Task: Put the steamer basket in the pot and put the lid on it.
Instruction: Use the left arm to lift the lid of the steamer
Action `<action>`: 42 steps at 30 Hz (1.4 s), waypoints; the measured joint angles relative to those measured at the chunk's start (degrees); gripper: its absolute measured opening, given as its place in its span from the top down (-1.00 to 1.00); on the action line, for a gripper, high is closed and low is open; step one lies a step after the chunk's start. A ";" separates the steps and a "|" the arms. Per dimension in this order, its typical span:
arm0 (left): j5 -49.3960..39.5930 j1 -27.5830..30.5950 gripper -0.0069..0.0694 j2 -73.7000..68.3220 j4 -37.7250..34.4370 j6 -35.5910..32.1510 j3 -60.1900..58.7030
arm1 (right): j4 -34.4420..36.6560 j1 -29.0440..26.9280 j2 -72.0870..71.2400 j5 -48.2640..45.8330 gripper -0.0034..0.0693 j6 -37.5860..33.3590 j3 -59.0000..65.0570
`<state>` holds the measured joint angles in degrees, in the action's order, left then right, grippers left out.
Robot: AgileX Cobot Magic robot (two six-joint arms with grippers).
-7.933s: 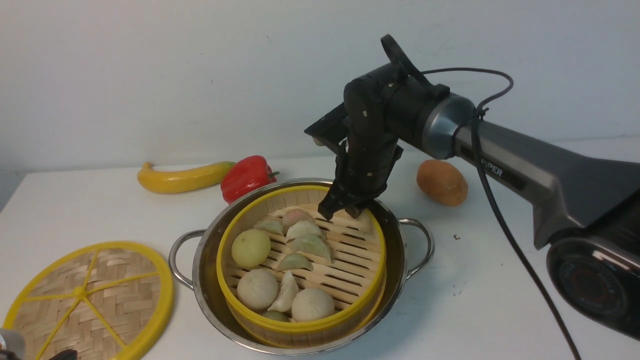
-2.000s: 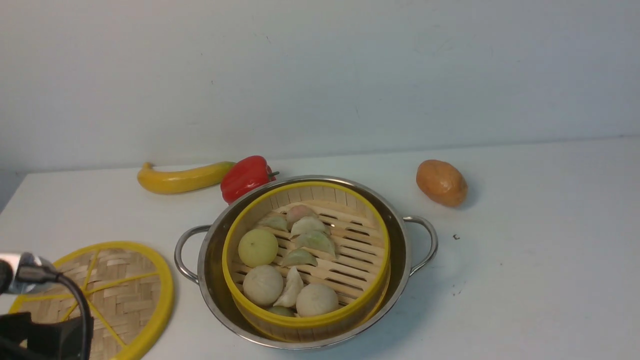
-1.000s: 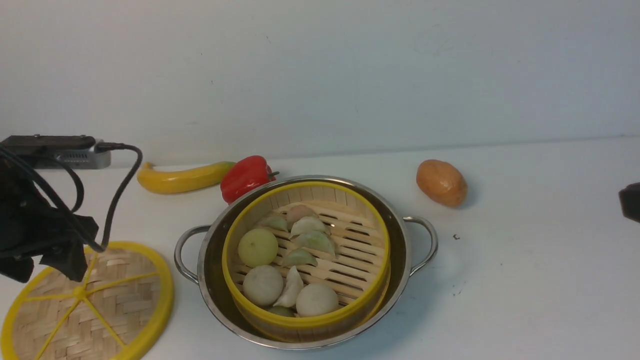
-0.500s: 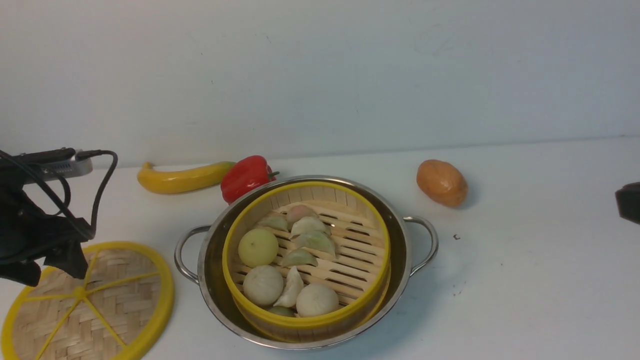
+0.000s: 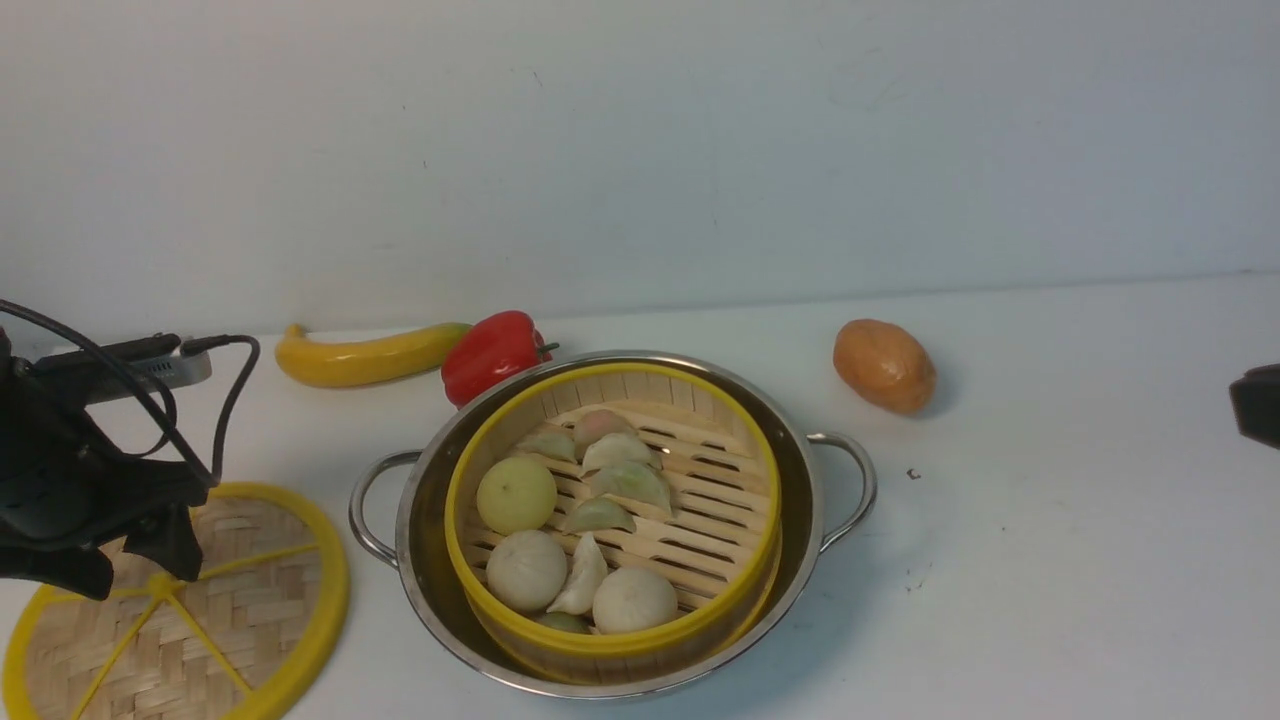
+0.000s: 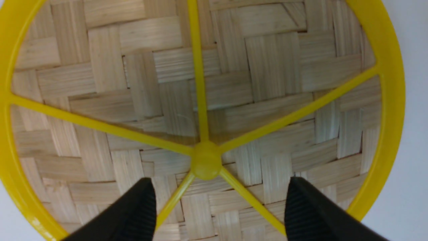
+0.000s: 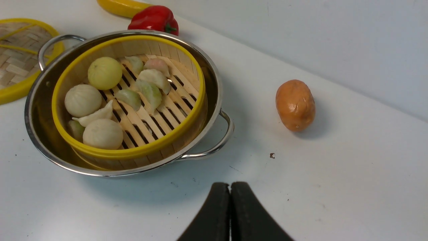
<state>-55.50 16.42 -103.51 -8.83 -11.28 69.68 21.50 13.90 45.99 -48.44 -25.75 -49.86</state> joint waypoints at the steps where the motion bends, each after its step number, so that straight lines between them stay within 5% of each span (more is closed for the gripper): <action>1: 0.00 0.00 -0.42 -0.02 0.00 0.19 0.00 | 0.00 0.00 0.00 0.00 0.92 0.00 0.00; 28: 1.34 0.00 -0.42 -4.32 0.05 2.67 0.00 | 0.71 0.00 0.00 0.86 0.91 -0.46 0.00; 42: 2.08 0.00 -0.13 -4.32 0.05 2.67 0.00 | 0.84 0.00 0.00 0.86 0.87 -0.60 0.00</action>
<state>-53.41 16.42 -107.83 -8.78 -8.60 69.68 22.34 13.90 45.99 -47.58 -26.34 -49.86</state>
